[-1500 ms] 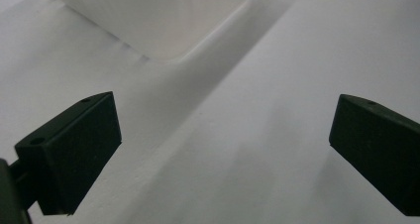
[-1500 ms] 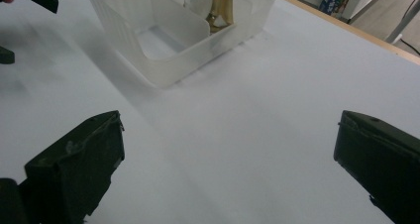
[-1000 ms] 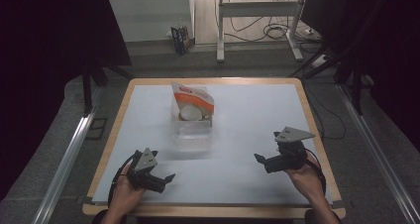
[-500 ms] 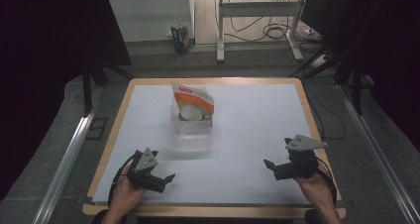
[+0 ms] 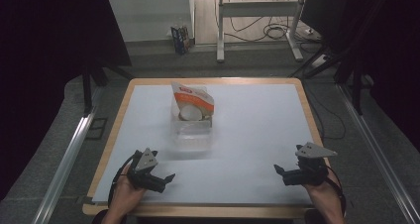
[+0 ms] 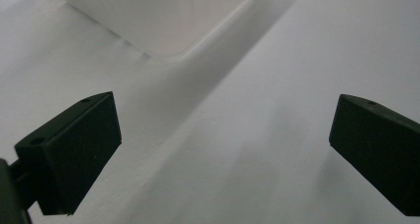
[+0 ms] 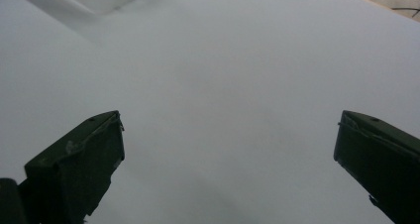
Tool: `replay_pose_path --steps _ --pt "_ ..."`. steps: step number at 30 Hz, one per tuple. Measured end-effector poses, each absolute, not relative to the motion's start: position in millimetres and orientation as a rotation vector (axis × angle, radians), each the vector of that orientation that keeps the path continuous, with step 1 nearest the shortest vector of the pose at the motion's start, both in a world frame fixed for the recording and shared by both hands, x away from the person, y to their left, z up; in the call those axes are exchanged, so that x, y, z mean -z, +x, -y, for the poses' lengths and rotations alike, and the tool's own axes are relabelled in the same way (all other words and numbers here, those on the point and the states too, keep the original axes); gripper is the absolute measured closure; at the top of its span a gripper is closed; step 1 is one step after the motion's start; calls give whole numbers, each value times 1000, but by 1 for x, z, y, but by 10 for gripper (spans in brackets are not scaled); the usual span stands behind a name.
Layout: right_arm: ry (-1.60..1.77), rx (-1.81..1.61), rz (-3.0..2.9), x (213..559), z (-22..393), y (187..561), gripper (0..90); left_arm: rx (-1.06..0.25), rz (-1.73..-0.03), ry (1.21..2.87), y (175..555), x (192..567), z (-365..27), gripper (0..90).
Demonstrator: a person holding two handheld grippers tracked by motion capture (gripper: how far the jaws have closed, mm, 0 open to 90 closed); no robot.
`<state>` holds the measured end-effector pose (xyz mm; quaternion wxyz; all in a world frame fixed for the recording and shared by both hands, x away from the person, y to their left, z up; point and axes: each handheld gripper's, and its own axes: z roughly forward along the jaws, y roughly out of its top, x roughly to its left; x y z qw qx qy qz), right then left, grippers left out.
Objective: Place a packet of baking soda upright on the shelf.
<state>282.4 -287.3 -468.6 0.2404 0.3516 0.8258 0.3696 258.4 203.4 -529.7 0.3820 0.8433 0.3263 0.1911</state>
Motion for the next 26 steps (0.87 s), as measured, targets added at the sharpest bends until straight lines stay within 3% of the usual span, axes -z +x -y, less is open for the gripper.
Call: replay_pose_path --steps 26 --pt "1040 -968 -2296 498 305 300 0 -500 -836 2175 259 531 -201 0"
